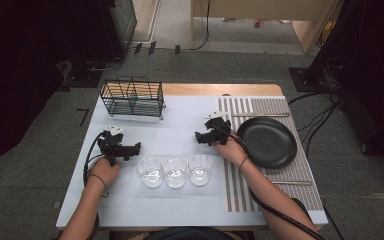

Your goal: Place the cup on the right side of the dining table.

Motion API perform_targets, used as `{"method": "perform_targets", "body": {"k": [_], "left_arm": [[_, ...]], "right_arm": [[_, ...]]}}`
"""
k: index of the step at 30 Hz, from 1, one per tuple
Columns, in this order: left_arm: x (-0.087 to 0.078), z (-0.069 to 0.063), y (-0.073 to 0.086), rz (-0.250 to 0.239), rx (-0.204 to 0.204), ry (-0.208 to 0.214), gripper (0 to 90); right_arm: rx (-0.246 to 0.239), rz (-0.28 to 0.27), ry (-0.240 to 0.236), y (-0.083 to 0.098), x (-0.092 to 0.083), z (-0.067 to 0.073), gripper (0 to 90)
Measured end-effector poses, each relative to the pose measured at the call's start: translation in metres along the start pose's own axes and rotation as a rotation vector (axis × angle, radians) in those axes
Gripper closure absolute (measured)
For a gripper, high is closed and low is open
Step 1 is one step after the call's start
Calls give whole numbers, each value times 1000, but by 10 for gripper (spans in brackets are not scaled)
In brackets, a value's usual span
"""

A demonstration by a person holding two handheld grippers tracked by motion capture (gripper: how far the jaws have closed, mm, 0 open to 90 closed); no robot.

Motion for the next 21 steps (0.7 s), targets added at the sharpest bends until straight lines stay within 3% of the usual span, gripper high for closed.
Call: {"method": "perform_targets", "body": {"k": [21], "left_arm": [[0,0,0,0,0,0,0]], "right_arm": [[-1,-1,6,0,0,0,86]]}}
Point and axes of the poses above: each handheld gripper's, and its own axes: x roughly forward along the jaws, y roughly out of its underside, z roughly to its left, the point moved 8 cm from there along x, roughly forward along the jaws, and after that the axes turned 7 degrees about y, right-handed, at the moved point
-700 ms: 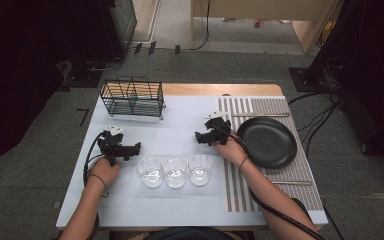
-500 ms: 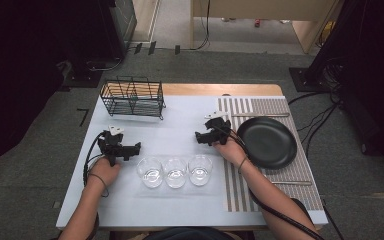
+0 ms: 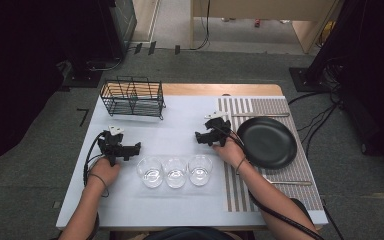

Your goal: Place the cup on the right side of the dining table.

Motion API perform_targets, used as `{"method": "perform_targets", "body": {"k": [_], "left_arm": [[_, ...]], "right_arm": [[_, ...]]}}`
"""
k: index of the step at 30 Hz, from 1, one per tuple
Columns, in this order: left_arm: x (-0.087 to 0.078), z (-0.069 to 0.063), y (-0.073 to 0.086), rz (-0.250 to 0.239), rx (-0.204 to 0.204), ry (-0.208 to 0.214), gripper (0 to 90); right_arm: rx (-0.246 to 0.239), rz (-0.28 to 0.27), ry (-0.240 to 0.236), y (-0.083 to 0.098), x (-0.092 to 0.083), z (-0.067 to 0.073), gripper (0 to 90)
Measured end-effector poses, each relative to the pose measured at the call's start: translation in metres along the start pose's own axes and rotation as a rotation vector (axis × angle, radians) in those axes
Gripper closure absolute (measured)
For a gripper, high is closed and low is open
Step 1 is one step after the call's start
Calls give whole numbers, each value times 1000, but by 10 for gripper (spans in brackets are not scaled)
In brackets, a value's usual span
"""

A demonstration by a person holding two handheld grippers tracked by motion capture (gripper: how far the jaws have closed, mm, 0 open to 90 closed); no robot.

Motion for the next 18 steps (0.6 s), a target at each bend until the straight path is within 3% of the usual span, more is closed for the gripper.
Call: {"method": "perform_targets", "body": {"k": [18], "left_arm": [[0,0,0,0,0,1,0]], "right_arm": [[2,1,-5,0,0,0,86]]}}
Point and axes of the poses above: each handheld gripper's, and its own axes: x roughly forward along the jaws, y roughly out of its underside, z roughly to its left, the point moved 8 cm from there along x, roughly forward along the jaws, and after that the axes turned 7 degrees about y, right-handed, at the moved point
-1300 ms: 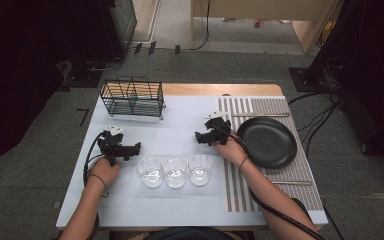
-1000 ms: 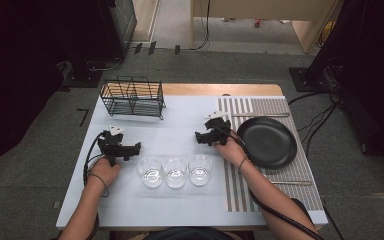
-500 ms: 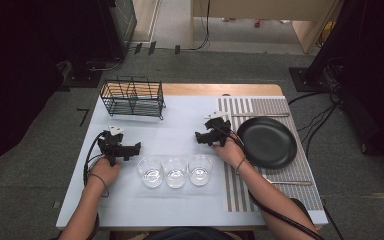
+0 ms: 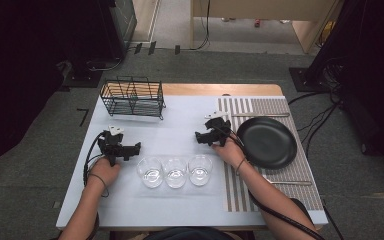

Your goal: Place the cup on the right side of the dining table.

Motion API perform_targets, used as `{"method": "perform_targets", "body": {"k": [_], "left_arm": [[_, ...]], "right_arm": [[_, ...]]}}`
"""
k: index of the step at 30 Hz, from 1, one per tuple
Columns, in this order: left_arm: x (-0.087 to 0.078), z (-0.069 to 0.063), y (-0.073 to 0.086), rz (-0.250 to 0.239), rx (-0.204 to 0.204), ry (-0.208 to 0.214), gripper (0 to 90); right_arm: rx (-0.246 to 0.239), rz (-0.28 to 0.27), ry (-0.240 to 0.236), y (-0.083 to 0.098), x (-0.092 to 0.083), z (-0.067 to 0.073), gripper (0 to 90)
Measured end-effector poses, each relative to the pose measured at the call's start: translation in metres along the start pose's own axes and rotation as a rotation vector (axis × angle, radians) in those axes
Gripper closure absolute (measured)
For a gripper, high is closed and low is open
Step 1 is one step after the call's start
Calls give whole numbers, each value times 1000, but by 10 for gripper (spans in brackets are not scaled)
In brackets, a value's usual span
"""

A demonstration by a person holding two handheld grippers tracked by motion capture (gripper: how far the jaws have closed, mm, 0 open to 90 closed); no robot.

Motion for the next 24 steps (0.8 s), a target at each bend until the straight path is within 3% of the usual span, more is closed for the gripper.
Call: {"method": "perform_targets", "body": {"k": [12,14,24], "left_arm": [[0,0,0,0,-2,1,0],[0,0,0,0,-2,1,0],[0,0,0,0,-1,1,0]], "right_arm": [[2,25,-4,-1,-1,0,96],[7,31,-4,-2,-2,-1,153],[25,10,-13,-8,-8,-4,151]]}}
Point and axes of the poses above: each handheld gripper's, and its own axes: x roughly forward along the jaws, y roughly out of its underside, z roughly to its left, the point moved 8 cm from there along x, roughly forward along the jaws, and after that the axes turned 7 degrees about y, right-handed, at the moved point
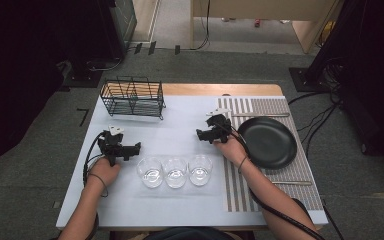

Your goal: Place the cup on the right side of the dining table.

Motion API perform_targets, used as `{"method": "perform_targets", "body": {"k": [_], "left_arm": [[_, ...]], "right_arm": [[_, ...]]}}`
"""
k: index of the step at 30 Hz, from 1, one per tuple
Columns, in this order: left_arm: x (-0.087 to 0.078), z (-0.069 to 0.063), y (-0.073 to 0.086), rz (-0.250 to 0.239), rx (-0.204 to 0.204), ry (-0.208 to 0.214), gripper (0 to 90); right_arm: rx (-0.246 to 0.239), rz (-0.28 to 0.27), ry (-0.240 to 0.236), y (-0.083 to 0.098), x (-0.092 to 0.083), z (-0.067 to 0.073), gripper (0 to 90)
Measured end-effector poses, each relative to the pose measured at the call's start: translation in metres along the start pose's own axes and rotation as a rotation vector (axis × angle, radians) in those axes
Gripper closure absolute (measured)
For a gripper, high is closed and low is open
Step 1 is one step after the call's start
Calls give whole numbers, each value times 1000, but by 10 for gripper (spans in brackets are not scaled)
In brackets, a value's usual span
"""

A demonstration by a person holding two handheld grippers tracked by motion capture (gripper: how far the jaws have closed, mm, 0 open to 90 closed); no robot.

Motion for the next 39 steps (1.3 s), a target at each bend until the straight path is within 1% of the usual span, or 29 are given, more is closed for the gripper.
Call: {"method": "perform_targets", "body": {"k": [2,6,11,15,16,20,25,26,29,30,36,39], "left_arm": [[0,0,0,0,0,0,0],[0,0,0,0,0,0,0],[0,0,0,0,0,0,0],[0,0,0,0,0,0,0],[0,0,0,0,0,0,0],[0,0,0,0,0,0,0],[0,0,0,0,0,0,0],[0,0,0,0,0,0,0],[0,0,0,0,0,0,0],[0,0,0,0,0,0,0],[0,0,0,0,0,0,0],[0,0,0,0,0,0,0]], "right_arm": [[-10,-1,-6,0,-1,1,151],[-11,3,-7,0,-2,1,151],[-17,-5,-21,-2,-4,2,151],[-22,-1,-29,-2,-6,4,152],[-30,-2,-32,-2,-6,5,152],[-30,2,-39,-1,-8,7,152],[-33,8,-57,0,-10,10,158],[-40,8,-67,0,-11,11,165],[-43,8,-71,0,-11,12,176],[-55,5,-72,0,-12,14,180],[-67,4,-77,0,-13,16,185],[-63,8,-85,1,-15,18,186]]}}
Point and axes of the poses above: each handheld gripper's, and its own axes: x roughly forward along the jaws, y roughly out of its underside, z roughly to its left, the point moved 8 cm from there along x, roughly forward along the jaws, and after that the axes turned 7 degrees about y, right-handed, at the moved point
